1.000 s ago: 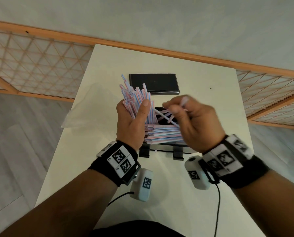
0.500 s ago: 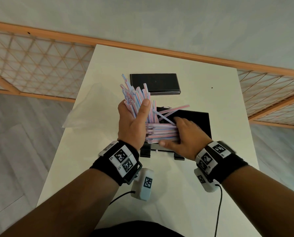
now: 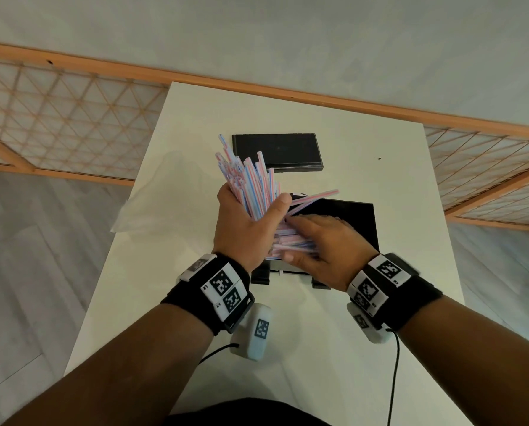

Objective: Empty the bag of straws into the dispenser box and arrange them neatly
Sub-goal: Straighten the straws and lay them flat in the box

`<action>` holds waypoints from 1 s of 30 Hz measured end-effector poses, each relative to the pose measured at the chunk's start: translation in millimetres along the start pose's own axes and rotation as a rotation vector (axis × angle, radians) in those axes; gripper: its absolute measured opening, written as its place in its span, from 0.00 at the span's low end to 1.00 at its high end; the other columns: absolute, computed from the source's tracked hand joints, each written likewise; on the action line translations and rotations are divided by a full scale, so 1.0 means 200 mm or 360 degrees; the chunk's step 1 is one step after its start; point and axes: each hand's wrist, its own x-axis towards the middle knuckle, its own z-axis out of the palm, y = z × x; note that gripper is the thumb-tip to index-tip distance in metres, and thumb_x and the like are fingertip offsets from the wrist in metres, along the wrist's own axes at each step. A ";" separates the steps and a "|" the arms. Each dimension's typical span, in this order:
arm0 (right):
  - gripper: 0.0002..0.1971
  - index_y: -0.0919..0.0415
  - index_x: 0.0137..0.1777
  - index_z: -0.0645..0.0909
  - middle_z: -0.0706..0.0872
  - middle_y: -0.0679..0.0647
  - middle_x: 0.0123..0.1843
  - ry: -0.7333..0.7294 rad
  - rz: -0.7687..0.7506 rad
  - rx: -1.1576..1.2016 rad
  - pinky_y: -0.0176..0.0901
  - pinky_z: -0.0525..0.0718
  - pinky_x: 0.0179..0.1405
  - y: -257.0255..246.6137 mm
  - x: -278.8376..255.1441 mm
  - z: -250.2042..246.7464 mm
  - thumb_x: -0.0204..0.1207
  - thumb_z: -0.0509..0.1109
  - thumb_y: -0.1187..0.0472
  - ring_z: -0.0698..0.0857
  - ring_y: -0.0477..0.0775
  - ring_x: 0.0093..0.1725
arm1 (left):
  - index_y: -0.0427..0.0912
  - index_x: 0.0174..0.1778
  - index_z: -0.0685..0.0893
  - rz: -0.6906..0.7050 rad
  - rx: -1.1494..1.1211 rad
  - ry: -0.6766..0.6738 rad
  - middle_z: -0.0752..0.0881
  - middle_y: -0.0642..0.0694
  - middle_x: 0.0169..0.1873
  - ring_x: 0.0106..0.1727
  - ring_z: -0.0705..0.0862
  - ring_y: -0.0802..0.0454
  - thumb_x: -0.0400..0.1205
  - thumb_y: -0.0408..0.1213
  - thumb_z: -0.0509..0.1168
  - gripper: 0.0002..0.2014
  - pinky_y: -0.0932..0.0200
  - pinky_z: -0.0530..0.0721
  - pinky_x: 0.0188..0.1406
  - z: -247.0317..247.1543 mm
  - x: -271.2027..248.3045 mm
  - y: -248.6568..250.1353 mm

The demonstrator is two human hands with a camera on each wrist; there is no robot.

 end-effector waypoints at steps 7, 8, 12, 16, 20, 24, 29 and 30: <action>0.32 0.46 0.78 0.69 0.74 0.53 0.72 0.0229 0.0363 -0.0313 0.53 0.84 0.55 0.01 0.07 -0.34 0.75 0.73 0.46 0.83 0.61 0.62 | 0.50 0.65 0.64 -0.0064 0.0191 -0.0076 0.80 0.63 0.50 0.47 0.82 0.71 0.75 0.52 0.79 0.34 0.77 0.78 0.42 0.02 -0.02 -0.05; 0.34 0.42 0.81 0.63 0.71 0.52 0.76 0.0063 0.0426 -0.0396 0.54 0.83 0.59 0.03 0.10 -0.37 0.76 0.72 0.45 0.81 0.60 0.67 | 0.49 0.66 0.65 -0.0051 0.0184 -0.0080 0.81 0.60 0.51 0.50 0.83 0.69 0.75 0.52 0.79 0.33 0.73 0.79 0.45 0.02 -0.02 -0.06; 0.33 0.41 0.82 0.65 0.77 0.53 0.76 -0.0308 0.0444 -0.0438 0.53 0.76 0.72 0.06 0.25 -0.36 0.78 0.71 0.44 0.76 0.58 0.74 | 0.49 0.65 0.64 -0.0032 0.0147 -0.0103 0.83 0.53 0.55 0.54 0.87 0.57 0.78 0.52 0.77 0.31 0.66 0.84 0.48 0.01 -0.01 -0.07; 0.19 0.45 0.67 0.82 0.88 0.51 0.59 -0.0356 0.0349 -0.0502 0.50 0.83 0.57 0.02 0.33 -0.35 0.77 0.74 0.50 0.84 0.59 0.61 | 0.50 0.63 0.66 -0.0003 0.0117 -0.0124 0.82 0.54 0.53 0.54 0.87 0.54 0.75 0.57 0.75 0.31 0.61 0.87 0.51 0.00 -0.01 -0.08; 0.06 0.52 0.51 0.89 0.85 0.54 0.41 -0.0329 0.0297 -0.0658 0.43 0.76 0.38 -0.01 0.37 -0.34 0.78 0.72 0.56 0.85 0.61 0.47 | 0.48 0.63 0.68 -0.0005 0.0047 -0.0128 0.84 0.52 0.54 0.54 0.88 0.57 0.76 0.58 0.73 0.29 0.55 0.89 0.55 -0.02 -0.02 -0.07; 0.06 0.58 0.45 0.90 0.89 0.58 0.41 -0.0246 0.0300 -0.0530 0.44 0.82 0.42 -0.02 0.34 -0.44 0.77 0.71 0.61 0.85 0.63 0.47 | 0.50 0.64 0.70 0.0166 -0.0048 0.0031 0.85 0.50 0.58 0.58 0.86 0.64 0.74 0.59 0.72 0.29 0.63 0.84 0.59 -0.08 -0.02 0.02; 0.09 0.53 0.53 0.91 0.90 0.57 0.46 -0.0129 0.0401 -0.0601 0.46 0.84 0.45 -0.05 0.25 -0.58 0.76 0.73 0.61 0.86 0.61 0.48 | 0.30 0.82 0.62 0.0865 0.0412 0.0272 0.67 0.33 0.81 0.83 0.66 0.40 0.74 0.43 0.77 0.45 0.66 0.58 0.83 -0.16 -0.07 0.32; 0.09 0.53 0.52 0.91 0.89 0.57 0.45 -0.0109 0.0421 -0.0647 0.46 0.83 0.42 -0.07 0.23 -0.61 0.75 0.73 0.61 0.86 0.63 0.47 | 0.27 0.80 0.65 0.1027 0.0468 0.0292 0.69 0.31 0.80 0.82 0.68 0.36 0.73 0.40 0.76 0.43 0.57 0.62 0.84 -0.16 -0.08 0.38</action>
